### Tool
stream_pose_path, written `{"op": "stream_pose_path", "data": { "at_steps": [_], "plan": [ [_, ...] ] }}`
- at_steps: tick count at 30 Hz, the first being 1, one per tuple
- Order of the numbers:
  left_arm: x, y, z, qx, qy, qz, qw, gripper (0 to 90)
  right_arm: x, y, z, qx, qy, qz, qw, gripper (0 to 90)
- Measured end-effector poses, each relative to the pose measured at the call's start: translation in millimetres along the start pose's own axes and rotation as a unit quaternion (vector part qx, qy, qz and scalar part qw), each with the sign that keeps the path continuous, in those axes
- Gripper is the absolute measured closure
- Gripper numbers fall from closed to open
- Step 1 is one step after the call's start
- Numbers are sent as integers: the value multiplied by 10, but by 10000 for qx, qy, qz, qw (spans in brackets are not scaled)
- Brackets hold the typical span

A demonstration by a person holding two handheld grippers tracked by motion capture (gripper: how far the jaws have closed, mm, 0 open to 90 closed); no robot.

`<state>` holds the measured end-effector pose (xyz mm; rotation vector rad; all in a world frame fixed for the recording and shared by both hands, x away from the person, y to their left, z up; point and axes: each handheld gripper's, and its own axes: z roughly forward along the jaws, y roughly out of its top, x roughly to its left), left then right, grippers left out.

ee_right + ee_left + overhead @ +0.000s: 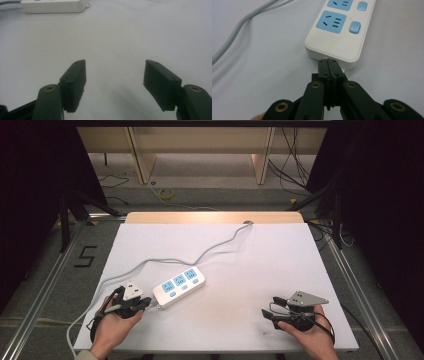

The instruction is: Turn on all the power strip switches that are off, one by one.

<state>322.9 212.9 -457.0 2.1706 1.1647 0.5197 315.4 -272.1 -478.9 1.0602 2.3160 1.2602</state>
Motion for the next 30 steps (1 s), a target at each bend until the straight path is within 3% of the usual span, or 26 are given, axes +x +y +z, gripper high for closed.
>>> {"op": "stream_pose_path", "data": {
  "at_steps": [14,22,30],
  "plan": [
    [0,180,38,205,-155,-182,9995,899,3,9,17,15,24,1,10000,353],
    [-30,305,81,309,-199,-37,9993,899,4,8,21,17,29,-2,10000,353],
    [-55,382,128,426,-271,-25,9987,899,9,11,25,27,46,-14,10000,353]
  ]
}}
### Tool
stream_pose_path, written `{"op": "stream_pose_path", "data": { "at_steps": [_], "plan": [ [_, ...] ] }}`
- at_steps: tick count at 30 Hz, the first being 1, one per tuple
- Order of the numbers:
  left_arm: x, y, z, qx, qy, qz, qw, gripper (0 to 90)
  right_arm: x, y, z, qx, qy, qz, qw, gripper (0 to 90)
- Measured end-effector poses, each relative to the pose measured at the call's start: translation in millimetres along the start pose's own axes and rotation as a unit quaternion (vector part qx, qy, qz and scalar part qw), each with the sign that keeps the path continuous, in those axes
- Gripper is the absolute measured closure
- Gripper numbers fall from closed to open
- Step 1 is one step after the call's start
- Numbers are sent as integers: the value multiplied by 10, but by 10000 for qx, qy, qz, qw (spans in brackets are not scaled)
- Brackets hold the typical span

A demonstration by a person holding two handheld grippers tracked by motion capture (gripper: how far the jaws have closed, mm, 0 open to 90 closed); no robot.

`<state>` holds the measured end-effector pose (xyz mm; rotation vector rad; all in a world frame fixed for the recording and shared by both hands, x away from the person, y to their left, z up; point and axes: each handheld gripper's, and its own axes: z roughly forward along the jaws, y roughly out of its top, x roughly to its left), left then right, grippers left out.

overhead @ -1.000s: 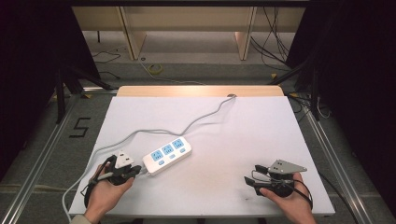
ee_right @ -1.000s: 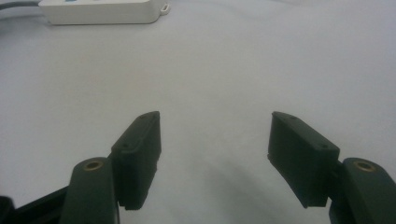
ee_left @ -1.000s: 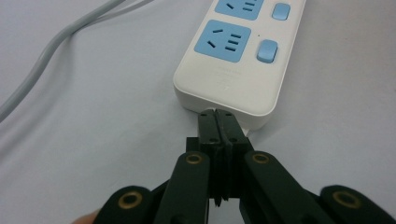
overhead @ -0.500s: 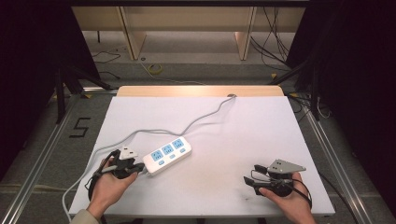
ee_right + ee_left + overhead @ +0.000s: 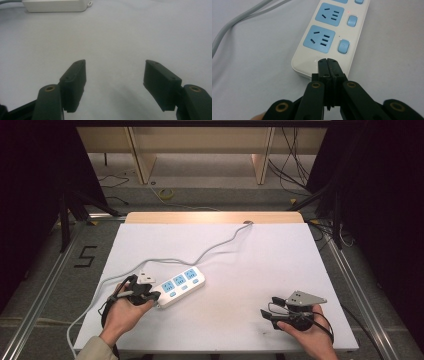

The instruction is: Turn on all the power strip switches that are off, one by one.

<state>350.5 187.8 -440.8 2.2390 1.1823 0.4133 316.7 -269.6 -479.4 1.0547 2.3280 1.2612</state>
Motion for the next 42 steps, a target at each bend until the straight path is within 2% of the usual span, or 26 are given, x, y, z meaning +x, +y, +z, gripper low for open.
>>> {"op": "stream_pose_path", "data": {
  "at_steps": [15,34,42],
  "plan": [
    [-48,172,80,223,-143,64,9996,899,1,6,11,-4,14,-14,10000,353],
    [-156,394,196,473,-308,360,9978,899,-9,11,15,-16,24,6,10000,353],
    [-166,431,243,515,-258,427,9974,899,-12,10,9,-36,22,38,10000,353]
  ]
}}
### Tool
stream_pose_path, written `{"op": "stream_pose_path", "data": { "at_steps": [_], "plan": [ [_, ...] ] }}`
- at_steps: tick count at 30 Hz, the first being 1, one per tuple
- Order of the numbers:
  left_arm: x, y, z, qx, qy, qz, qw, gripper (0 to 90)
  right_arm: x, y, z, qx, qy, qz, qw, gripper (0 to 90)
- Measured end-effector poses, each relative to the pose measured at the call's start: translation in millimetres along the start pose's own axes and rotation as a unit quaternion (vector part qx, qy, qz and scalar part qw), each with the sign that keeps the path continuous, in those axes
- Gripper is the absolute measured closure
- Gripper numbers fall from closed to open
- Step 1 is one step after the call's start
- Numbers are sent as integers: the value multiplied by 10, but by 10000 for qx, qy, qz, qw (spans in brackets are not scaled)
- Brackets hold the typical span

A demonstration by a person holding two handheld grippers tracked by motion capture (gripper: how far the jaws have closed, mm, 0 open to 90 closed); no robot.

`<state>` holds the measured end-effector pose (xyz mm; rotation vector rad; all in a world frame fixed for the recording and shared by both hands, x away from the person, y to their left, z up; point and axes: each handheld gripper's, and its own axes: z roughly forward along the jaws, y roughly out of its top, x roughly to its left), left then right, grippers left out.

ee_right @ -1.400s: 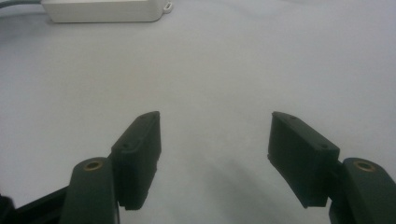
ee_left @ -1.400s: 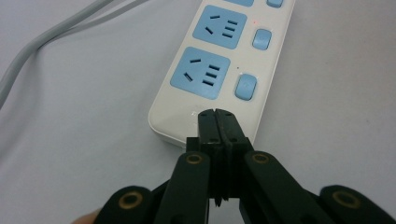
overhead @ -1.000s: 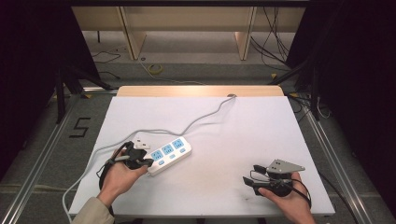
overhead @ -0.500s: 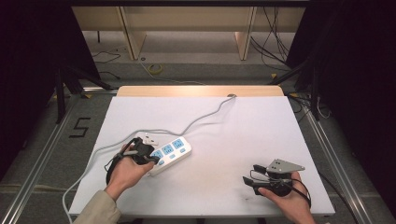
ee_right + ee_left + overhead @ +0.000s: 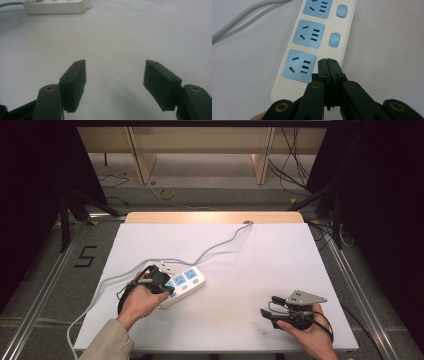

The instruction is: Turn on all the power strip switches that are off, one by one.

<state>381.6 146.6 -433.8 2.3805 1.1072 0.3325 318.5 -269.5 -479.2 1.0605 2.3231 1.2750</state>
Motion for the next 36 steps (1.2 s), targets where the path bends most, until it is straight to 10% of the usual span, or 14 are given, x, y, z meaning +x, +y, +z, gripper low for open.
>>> {"op": "stream_pose_path", "data": {
  "at_steps": [19,36],
  "plan": [
    [-63,84,104,199,240,428,9986,899,3,5,10,25,28,-15,10000,352],
    [-53,75,125,211,197,394,9988,899,5,8,1,16,32,-22,10000,352]
  ]
}}
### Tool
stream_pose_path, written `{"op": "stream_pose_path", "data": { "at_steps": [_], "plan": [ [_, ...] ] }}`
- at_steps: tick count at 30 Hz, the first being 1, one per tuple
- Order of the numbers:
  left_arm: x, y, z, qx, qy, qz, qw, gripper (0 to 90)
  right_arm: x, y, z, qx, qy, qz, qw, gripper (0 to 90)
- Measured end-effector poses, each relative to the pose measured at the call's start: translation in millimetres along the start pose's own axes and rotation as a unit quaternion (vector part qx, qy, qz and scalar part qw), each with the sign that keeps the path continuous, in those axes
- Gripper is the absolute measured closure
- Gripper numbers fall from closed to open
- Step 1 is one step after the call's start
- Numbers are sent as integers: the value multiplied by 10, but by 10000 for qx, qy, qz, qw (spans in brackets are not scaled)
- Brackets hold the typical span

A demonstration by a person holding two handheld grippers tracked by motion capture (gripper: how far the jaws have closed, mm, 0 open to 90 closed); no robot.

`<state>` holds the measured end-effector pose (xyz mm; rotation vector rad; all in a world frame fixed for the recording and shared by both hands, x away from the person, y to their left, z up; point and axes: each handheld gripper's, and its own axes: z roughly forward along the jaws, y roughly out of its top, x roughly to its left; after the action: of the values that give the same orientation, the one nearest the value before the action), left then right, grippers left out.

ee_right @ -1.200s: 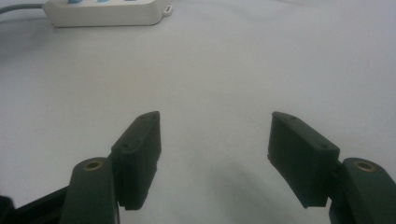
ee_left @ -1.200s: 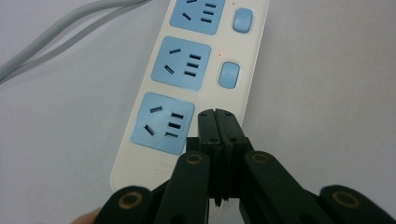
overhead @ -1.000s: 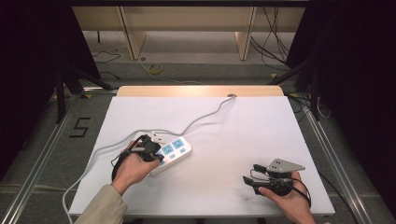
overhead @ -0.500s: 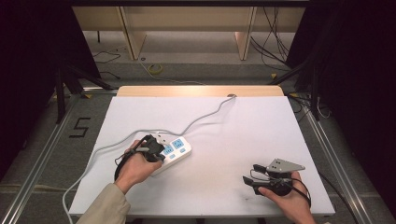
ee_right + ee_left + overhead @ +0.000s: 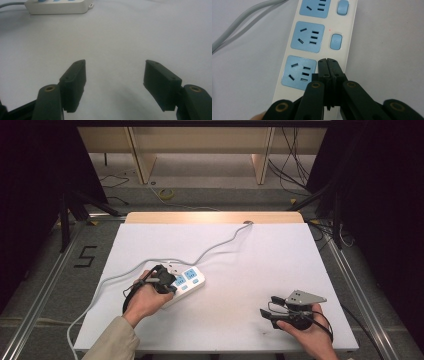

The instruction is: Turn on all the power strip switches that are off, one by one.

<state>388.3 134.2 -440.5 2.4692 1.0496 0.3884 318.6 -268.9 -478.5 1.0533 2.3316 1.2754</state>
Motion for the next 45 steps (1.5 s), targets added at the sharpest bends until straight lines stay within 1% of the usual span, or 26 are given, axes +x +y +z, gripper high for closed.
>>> {"op": "stream_pose_path", "data": {
  "at_steps": [4,17,26,30,42,45],
  "plan": [
    [0,-13,10,-33,0,-23,10000,899,2,1,-2,-6,8,-4,10000,352],
    [-33,-14,21,-4,93,137,9999,899,2,1,-5,-33,4,13,10000,352],
    [-38,-8,28,3,101,107,9999,900,5,1,-8,-27,-9,13,10000,355],
    [-37,-1,26,57,102,160,9998,900,5,1,-8,-22,-4,23,10000,355],
    [-68,11,33,109,202,272,9994,900,8,1,-9,-19,4,-2,10000,355],
    [-77,29,35,190,239,335,9990,900,6,-2,-13,-17,1,-3,10000,355]
  ]
}}
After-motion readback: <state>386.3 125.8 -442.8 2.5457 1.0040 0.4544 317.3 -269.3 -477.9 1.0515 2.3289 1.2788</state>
